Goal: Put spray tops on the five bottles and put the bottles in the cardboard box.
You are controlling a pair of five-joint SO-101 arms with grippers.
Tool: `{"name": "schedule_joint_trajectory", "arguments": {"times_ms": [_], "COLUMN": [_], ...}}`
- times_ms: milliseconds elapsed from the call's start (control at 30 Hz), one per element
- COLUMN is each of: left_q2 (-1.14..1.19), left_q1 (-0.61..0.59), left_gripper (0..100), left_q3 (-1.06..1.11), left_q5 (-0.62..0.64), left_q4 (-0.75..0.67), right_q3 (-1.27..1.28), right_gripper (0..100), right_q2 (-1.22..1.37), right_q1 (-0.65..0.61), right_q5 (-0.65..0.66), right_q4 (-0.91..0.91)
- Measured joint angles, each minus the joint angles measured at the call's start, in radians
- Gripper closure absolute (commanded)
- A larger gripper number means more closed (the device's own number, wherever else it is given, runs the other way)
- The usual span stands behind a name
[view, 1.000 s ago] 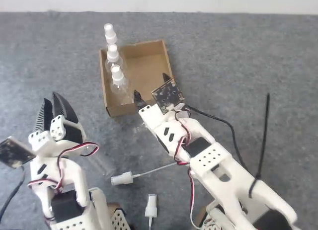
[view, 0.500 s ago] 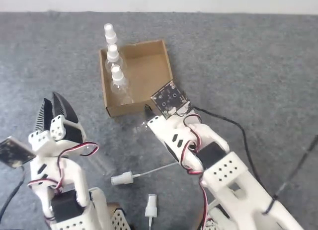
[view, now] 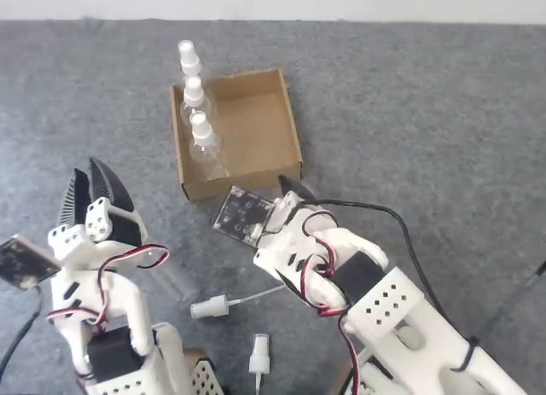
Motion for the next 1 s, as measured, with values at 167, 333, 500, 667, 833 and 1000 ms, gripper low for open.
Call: {"name": "schedule_joint_trajectory", "arguments": {"times_ms": [167,333,500,667,833,1000], "left_q2": [0.000,0.000,0.000,0.000,0.000,0.000], "left_q1": [0.000,0.000,0.000,0.000,0.000,0.000], "left_gripper": [92,92,92,92,92,92], "left_q3": [0.000,0.000,0.000,0.000,0.000,0.000], "left_q5": [0.000,-0.005,-0.005,-0.005,-0.005,-0.005], "left_q4": [0.000,0.000,0.000,0.000,0.000,0.000], "right_q3": [-0.077,-0.181,-0.259,-0.365,-0.480,-0.563], "right_gripper": [71.3,71.3,71.3,71.3,71.3,71.3], "right_q2": [0.060,0.267,0.471,0.631,0.779,0.895], "right_q1": [0.000,-0.006,-0.006,-0.006,-0.006,-0.006], "right_q5": [0.089,0.186,0.269,0.339,0.376,0.387], "right_q4": [0.068,0.130,0.137,0.195,0.247,0.255]}}
